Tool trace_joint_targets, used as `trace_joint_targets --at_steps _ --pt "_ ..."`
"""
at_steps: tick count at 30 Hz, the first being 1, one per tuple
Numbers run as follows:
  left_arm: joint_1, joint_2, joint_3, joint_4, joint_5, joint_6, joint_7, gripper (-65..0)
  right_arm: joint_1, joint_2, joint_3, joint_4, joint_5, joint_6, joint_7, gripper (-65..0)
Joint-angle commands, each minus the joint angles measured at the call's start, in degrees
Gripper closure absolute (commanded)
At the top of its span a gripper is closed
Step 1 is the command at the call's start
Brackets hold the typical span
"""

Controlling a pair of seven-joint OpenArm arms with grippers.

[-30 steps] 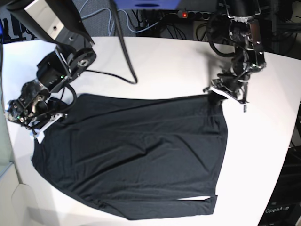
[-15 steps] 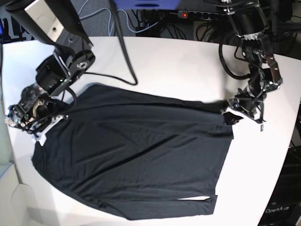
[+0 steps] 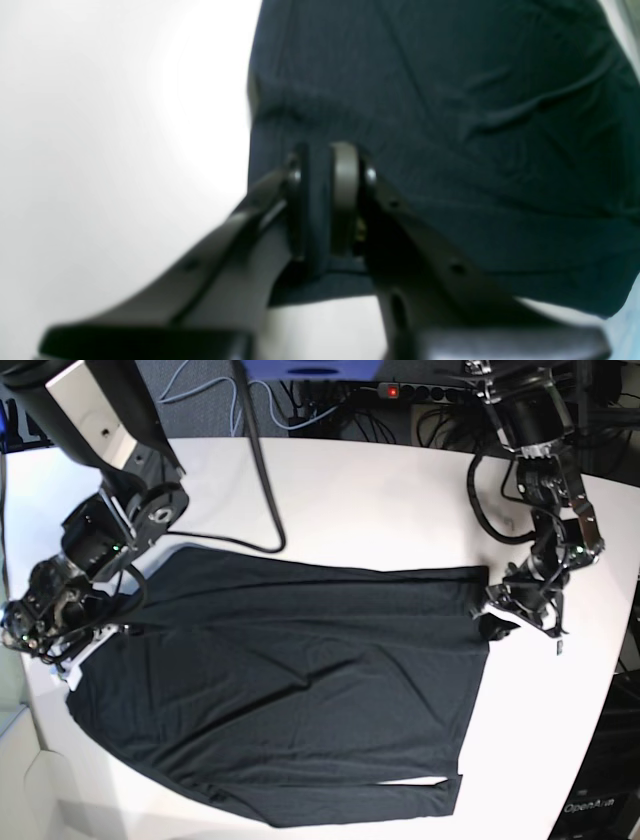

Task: Fold the T-shirt properly
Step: 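Lift both held corners and pull the shirt edge taut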

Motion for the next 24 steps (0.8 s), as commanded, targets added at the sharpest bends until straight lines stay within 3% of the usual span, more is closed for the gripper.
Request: trace_joint_targets --at_steps 1,5,7,10,12,19,24 --pt "-0.8 -0.5 -0.2 0.6 -0.7 -0.3 0.4 -7.0 1.7 0.6 -0.5 0.9 0.3 -0.3 0.4 -3.9" --pt "0.8 -0.2 -2.0 0.5 -0.8 -0.7 0.9 -8.1 1.2 0.3 -0.5 0.8 0.3 -0.3 0.5 -3.9" --pt "1.7 -0.2 -2.3 1.0 -1.2 -0.8 0.9 -15.7 1.2 0.3 -0.5 0.7 0.3 -0.3 0.7 -4.1" --pt "3.6 -0.6 -3.0 1.2 -5.9 -0.8 0.9 -33.1 1.2 0.3 -0.5 0.5 0.3 -0.3 0.8 -4.1" --pt "4.7 -0.8 -5.0 1.2 -9.6 -0.8 0.9 -38.0 1.2 0.3 -0.5 0.5 0.3 -0.3 0.7 -4.1" --pt "5.3 -0.6 -7.5 0.0 -12.6 -2.7 0.9 -38.1 1.2 0.3 -0.5 0.5 0.3 -0.3 0.5 -4.1" --pt "4.9 -0.3 -7.5 -6.5 -13.3 -2.7 0.9 -38.0 1.2 0.3 -0.5 0.5 0.3 -0.3 0.5 -4.1"
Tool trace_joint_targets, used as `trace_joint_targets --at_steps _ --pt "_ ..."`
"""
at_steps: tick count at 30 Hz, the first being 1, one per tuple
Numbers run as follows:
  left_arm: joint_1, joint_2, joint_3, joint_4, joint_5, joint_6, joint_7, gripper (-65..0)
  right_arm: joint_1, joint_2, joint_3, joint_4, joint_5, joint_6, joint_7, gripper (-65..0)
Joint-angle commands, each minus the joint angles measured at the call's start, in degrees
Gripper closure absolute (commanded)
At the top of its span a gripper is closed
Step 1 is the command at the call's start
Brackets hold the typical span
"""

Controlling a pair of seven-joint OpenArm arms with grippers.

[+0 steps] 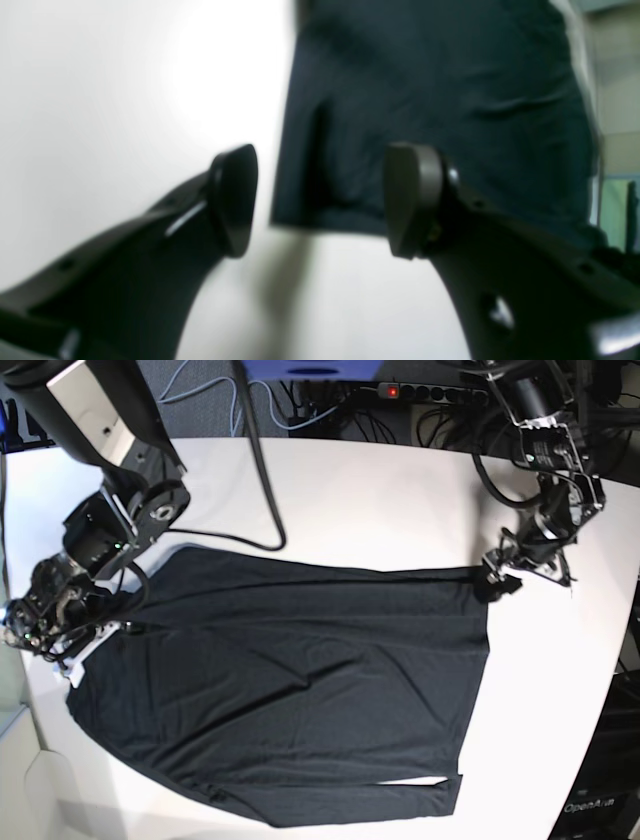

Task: Fold the T-shirt properly
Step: 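Lift both held corners and pull the shirt edge taut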

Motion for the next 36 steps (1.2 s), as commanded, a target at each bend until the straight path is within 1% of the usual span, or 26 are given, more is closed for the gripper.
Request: trace_joint_targets --at_steps 1,6,12,16,20,26,29,30,31,32,33,36 --pt "-0.7 -0.6 -0.2 -0.3 -0.8 -0.2 0.2 -38.0 1.7 0.4 -0.3 0.7 0.3 -0.3 0.4 -4.1" --pt "-0.7 -0.6 -0.2 -3.6 -0.8 -0.2 0.2 -37.9 1.7 0.4 -0.3 0.7 0.3 -0.3 0.4 -4.1" --pt "-1.1 -0.4 0.0 -4.6 -0.8 0.0 0.6 -37.8 1.6 0.4 -0.3 0.7 0.3 -0.3 0.4 -4.1" --pt "-1.6 1.0 0.2 -4.7 -0.7 0.1 0.8 -37.8 1.6 0.4 -0.3 0.7 0.3 -0.3 0.4 -4.1" --pt "-1.6 1.4 0.4 -4.7 -0.6 0.1 0.8 -37.8 1.6 -0.4 -0.3 0.7 0.3 -0.3 0.4 -4.1" --pt "-1.6 1.7 3.9 -4.7 -0.7 0.2 0.8 -37.8 1.6 -0.5 -0.3 0.7 0.3 -0.3 0.4 -4.1" --pt "-1.6 2.1 4.2 -4.7 -0.7 0.2 0.8 -37.7 1.6 -0.5 -0.3 0.7 0.3 -0.3 0.4 -4.1" --pt "-1.6 2.1 4.2 -4.7 -0.8 0.2 0.8 -36.6 1.6 -0.5 -0.3 0.7 0.3 -0.3 0.4 -4.1" --pt "-1.6 2.1 4.2 -4.7 -0.8 0.2 0.8 -33.8 1.6 -0.5 -0.3 0.7 0.3 -0.3 0.4 -4.1" --pt "-1.7 2.1 4.1 -4.6 -0.8 0.2 0.8 -29.5 1.6 -0.5 -0.3 0.7 0.3 -0.3 0.4 -4.1" --pt "-1.7 2.1 4.0 -4.5 -0.8 0.2 0.8 -24.7 1.5 -0.5 -0.3 0.7 0.3 -0.3 0.4 -4.1" --pt "-1.7 1.9 4.0 -4.5 -0.8 0.2 0.8 -6.7 0.7 -0.5 -0.3 0.7 0.3 -0.3 0.4 -4.1"
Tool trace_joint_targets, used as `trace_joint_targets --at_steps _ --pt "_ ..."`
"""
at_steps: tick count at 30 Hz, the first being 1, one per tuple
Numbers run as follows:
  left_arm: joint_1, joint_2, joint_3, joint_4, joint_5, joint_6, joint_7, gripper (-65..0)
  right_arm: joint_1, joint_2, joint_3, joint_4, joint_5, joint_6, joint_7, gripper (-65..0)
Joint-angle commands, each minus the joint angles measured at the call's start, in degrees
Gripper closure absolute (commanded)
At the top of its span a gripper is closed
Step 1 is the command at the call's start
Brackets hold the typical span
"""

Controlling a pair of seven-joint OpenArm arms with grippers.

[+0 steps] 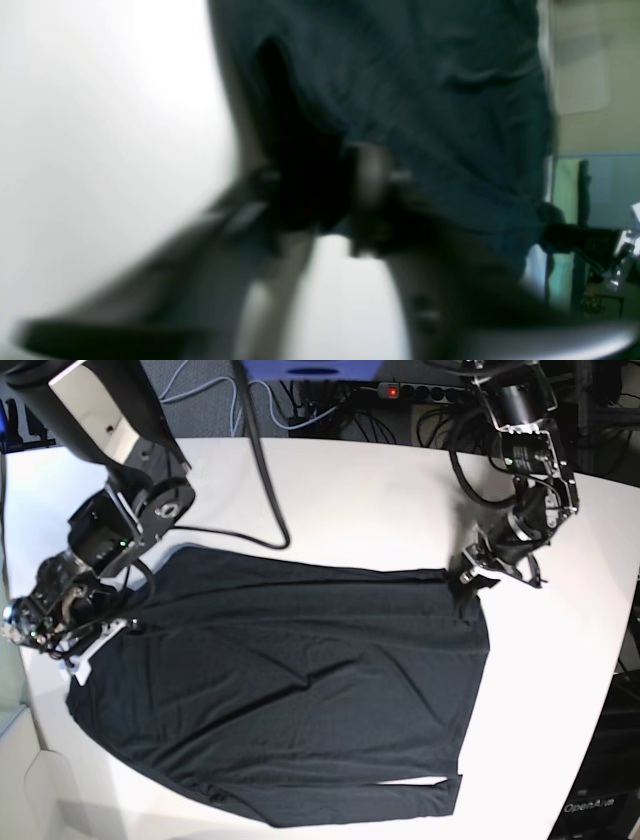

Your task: Fold the T-shirt properly

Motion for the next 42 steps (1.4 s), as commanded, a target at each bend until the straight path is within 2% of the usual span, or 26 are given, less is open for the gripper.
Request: trace_joint_targets --at_steps 1,2,5,15,22,37,42 --pt "-0.2 -0.4 0.0 0.3 0.7 0.2 1.0 -2.7 1.3 0.5 -0.3 0.7 0.3 -0.3 0.3 -4.1" --pt "-0.4 -0.5 0.0 0.3 0.7 0.2 1.0 -0.3 1.2 0.5 -0.3 0.7 0.3 -0.3 0.4 -4.1" --pt "-0.8 -0.5 0.0 0.6 0.7 0.2 1.0 -2.4 1.1 -0.1 -0.3 0.7 0.3 -0.3 0.5 -4.1" --pt "-3.6 -0.4 0.0 1.3 0.6 0.2 1.0 -2.4 1.7 -0.1 -0.5 0.7 0.3 -0.3 0.3 -4.1" --pt "-5.5 -0.1 0.0 5.5 0.6 0.3 1.1 -2.4 1.9 0.0 -3.3 1.0 0.3 -0.3 0.5 -4.1" --pt "-8.9 -0.2 0.3 5.8 0.9 0.5 1.1 -2.4 7.7 0.1 -6.1 1.0 0.3 -0.3 0.8 -4.1" --pt "-10.8 -0.4 0.4 5.8 0.7 4.9 1.1 -2.4 8.7 0.1 -7.7 0.9 0.3 -0.3 0.8 -4.1"
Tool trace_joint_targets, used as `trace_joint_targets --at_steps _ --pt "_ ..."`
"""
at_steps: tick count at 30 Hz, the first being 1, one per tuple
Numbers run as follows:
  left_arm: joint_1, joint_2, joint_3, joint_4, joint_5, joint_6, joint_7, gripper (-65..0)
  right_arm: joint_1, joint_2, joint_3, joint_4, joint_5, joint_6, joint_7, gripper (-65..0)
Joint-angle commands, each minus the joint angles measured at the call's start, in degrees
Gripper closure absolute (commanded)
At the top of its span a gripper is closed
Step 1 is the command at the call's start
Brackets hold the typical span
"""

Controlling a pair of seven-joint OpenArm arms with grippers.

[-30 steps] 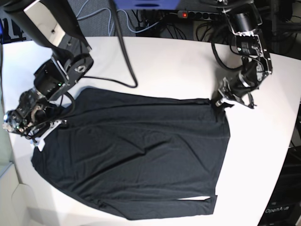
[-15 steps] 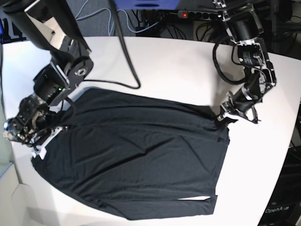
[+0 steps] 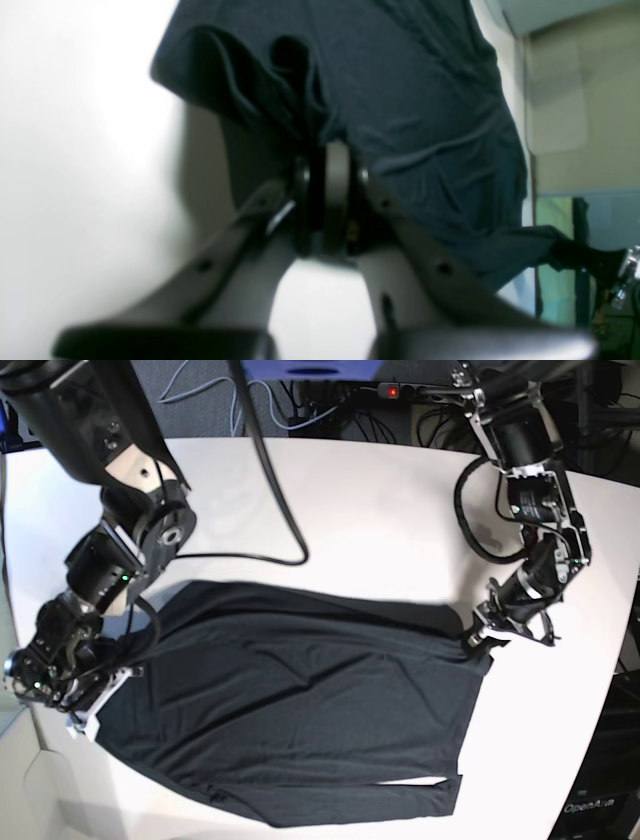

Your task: Fold the T-shirt properly

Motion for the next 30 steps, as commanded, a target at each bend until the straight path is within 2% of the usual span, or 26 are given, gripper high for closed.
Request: trace_joint_targets --at_steps 1,16,30 --pt "-2.1 -0.7 0.1 0.9 -1.2 -0.3 -1.2 -2.4 2.3 0.6 -0.5 0.8 0.5 -0.3 0.4 -4.1" --pt "-7.2 -0.8 -0.4 -2.4 -1.1 -0.2 -1.2 -2.4 4.6 0.5 -5.6 0.6 0.5 -0.3 2.5 -4.1" --pt "-12.4 -2.3 -0.3 -4.4 -0.8 -0.2 -1.2 -2.3 6.7 0.5 -6.0 0.5 0.5 -0.3 5.3 -4.2"
